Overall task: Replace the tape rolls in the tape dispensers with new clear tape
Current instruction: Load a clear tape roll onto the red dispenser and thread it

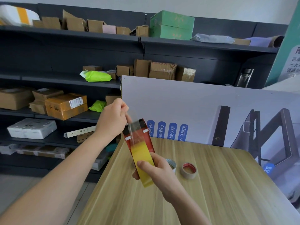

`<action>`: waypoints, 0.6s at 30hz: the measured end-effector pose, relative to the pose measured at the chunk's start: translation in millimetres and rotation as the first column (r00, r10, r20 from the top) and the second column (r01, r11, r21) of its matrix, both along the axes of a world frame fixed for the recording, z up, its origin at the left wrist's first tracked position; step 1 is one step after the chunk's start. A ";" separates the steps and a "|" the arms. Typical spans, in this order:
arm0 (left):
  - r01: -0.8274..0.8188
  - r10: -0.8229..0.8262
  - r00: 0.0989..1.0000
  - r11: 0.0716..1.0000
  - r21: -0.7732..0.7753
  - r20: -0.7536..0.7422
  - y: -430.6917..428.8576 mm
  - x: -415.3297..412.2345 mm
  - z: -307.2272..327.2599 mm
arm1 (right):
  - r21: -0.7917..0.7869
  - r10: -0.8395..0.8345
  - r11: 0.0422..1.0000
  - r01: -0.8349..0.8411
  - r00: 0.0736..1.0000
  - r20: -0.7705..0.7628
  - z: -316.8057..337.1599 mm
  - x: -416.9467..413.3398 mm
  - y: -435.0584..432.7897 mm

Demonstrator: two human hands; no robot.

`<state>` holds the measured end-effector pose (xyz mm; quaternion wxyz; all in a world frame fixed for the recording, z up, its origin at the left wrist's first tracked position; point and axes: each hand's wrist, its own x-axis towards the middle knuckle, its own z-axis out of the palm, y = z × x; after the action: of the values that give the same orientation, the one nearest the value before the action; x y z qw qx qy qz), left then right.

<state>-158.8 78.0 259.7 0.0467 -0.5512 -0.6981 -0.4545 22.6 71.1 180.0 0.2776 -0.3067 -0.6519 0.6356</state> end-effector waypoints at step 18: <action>0.071 -0.082 0.996 0.974 -0.216 -0.040 28.8 -1.5 4.7 | -0.076 -0.050 0.996 0.045 0.997 -0.063 -7.1 -1.8 0.9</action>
<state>-160.3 106.8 264.4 -0.0135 -0.5904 -0.7198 -0.3647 20.8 71.9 172.8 0.3019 -0.3116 -0.6109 0.6622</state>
